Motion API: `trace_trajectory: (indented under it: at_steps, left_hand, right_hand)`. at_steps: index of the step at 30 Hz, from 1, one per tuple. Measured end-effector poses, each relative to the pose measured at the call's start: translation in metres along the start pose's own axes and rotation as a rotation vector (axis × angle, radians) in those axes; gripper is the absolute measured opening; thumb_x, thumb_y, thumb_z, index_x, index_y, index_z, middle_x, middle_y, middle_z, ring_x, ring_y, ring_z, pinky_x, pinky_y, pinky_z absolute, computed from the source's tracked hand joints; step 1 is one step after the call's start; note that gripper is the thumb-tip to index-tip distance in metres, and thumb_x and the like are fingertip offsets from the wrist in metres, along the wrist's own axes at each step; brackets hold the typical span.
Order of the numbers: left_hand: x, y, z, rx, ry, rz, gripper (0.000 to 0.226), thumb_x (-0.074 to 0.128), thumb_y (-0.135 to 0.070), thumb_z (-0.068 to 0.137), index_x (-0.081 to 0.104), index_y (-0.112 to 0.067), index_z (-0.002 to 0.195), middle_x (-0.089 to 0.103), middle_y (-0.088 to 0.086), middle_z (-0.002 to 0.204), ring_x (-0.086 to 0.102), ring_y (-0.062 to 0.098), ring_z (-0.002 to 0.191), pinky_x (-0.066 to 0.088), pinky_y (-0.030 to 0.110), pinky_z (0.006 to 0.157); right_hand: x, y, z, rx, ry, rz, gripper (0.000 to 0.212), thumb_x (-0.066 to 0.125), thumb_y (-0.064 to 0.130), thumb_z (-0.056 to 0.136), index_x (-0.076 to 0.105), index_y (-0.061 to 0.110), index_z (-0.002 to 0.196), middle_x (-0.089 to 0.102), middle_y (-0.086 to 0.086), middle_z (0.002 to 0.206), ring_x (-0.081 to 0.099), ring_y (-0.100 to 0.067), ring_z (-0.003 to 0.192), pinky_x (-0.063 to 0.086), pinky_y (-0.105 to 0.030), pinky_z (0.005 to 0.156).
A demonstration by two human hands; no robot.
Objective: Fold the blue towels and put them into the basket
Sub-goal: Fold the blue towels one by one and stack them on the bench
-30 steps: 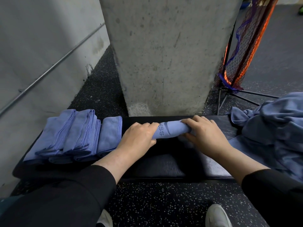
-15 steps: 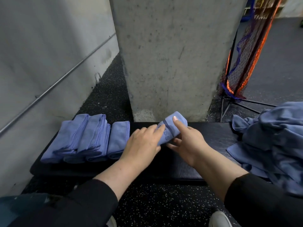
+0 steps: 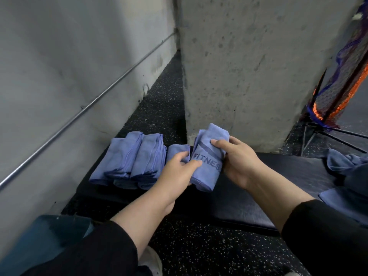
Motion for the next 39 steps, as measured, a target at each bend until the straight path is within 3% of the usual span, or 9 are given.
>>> trace_trajectory:
  at_steps: [10, 13, 18, 22, 25, 30, 34, 36, 39]
  left_hand:
    - [-0.023, 0.002, 0.005, -0.016, 0.004, -0.192, 0.039, 0.069, -0.042, 0.085, 0.064, -0.026, 0.121, 0.075, -0.004, 0.109, 0.073, 0.013, 0.099, 0.057, 0.045, 0.095]
    - [-0.028, 0.002, 0.008, 0.001, -0.038, -0.142, 0.021, 0.065, -0.035, 0.086, 0.067, -0.031, 0.107, 0.076, -0.003, 0.102, 0.073, 0.018, 0.096, 0.058, 0.052, 0.091]
    - [-0.036, -0.003, 0.009, 0.079, -0.096, 0.115, 0.028, 0.051, -0.014, 0.094, 0.065, -0.029, 0.114, 0.074, -0.006, 0.099, 0.070, 0.012, 0.091, 0.058, 0.035, 0.085]
    - [-0.049, -0.016, 0.008, 0.120, -0.116, 0.376, 0.050, 0.050, -0.016, 0.095, 0.051, -0.030, 0.143, 0.069, -0.005, 0.122, 0.065, 0.016, 0.109, 0.051, 0.034, 0.095]
    - [-0.070, -0.035, 0.003, 0.223, -0.270, 0.652, 0.040, 0.051, -0.014, 0.094, 0.061, -0.027, 0.131, 0.069, -0.003, 0.123, 0.063, 0.021, 0.112, 0.048, 0.036, 0.097]
    - [-0.089, -0.049, 0.000, 0.327, -0.375, 0.827, 0.032, 0.050, -0.015, 0.095, 0.069, -0.026, 0.119, 0.068, -0.005, 0.113, 0.059, 0.016, 0.098, 0.036, 0.026, 0.073]
    - [-0.083, -0.045, 0.010, 0.474, -0.255, 1.011, 0.029, 0.053, -0.013, 0.093, 0.073, -0.022, 0.112, 0.068, -0.004, 0.114, 0.055, 0.023, 0.107, 0.041, 0.038, 0.087]
    - [-0.074, -0.038, 0.016, 0.478, -0.136, 1.175, 0.034, 0.048, -0.020, 0.094, 0.071, -0.025, 0.119, 0.066, -0.006, 0.120, 0.053, 0.023, 0.114, 0.039, 0.041, 0.094]
    - [-0.064, -0.023, 0.020, 0.445, 0.043, 1.379, 0.037, 0.041, -0.029, 0.095, 0.067, -0.026, 0.121, 0.061, -0.009, 0.130, 0.047, 0.017, 0.126, 0.028, 0.039, 0.107]
  right_hand:
    - [0.041, 0.000, 0.029, 0.044, 0.139, -0.051, 0.034, 0.067, 0.013, 0.093, 0.061, 0.004, 0.126, 0.072, -0.018, 0.104, 0.072, -0.032, 0.088, 0.059, -0.040, 0.069]
    - [0.045, -0.005, 0.035, 0.055, 0.162, -0.198, 0.032, 0.067, 0.018, 0.094, 0.063, 0.007, 0.124, 0.072, -0.018, 0.115, 0.073, -0.033, 0.096, 0.061, -0.044, 0.076]
    - [0.051, -0.007, 0.042, 0.080, 0.258, -0.395, 0.032, 0.069, 0.017, 0.092, 0.063, 0.016, 0.124, 0.073, -0.011, 0.115, 0.072, -0.028, 0.101, 0.060, -0.050, 0.084]
    - [0.055, -0.010, 0.052, -0.007, 0.137, -0.431, 0.035, 0.073, 0.011, 0.089, 0.064, 0.018, 0.121, 0.074, -0.008, 0.110, 0.074, -0.023, 0.086, 0.060, -0.039, 0.068]
    - [0.058, -0.017, 0.060, -0.043, 0.068, -0.462, 0.036, 0.075, 0.008, 0.086, 0.063, 0.018, 0.119, 0.073, -0.009, 0.108, 0.073, -0.025, 0.086, 0.058, -0.037, 0.065]
    - [0.068, -0.024, 0.072, -0.039, 0.089, -0.485, 0.037, 0.077, 0.014, 0.086, 0.062, 0.018, 0.120, 0.072, -0.008, 0.111, 0.072, -0.023, 0.085, 0.054, -0.031, 0.056]
    - [0.068, -0.031, 0.085, -0.158, 0.053, -0.912, 0.062, 0.081, 0.038, 0.081, 0.056, 0.017, 0.134, 0.068, -0.006, 0.121, 0.067, -0.027, 0.109, 0.059, -0.047, 0.085]
    - [0.065, -0.035, 0.088, -0.234, -0.001, -1.251, 0.087, 0.078, 0.051, 0.080, 0.042, 0.012, 0.150, 0.059, -0.008, 0.139, 0.056, -0.026, 0.126, 0.048, -0.038, 0.101]
    - [0.064, -0.035, 0.088, -0.330, -0.029, -1.381, 0.095, 0.073, 0.058, 0.082, 0.032, 0.014, 0.155, 0.049, -0.010, 0.145, 0.047, -0.028, 0.133, 0.040, -0.036, 0.106]
Point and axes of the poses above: each hand's wrist, its own z-axis towards the middle knuckle, its own x-axis out of the palm, y = z × x, the point moved 5 cm from there along z, towards the middle knuckle
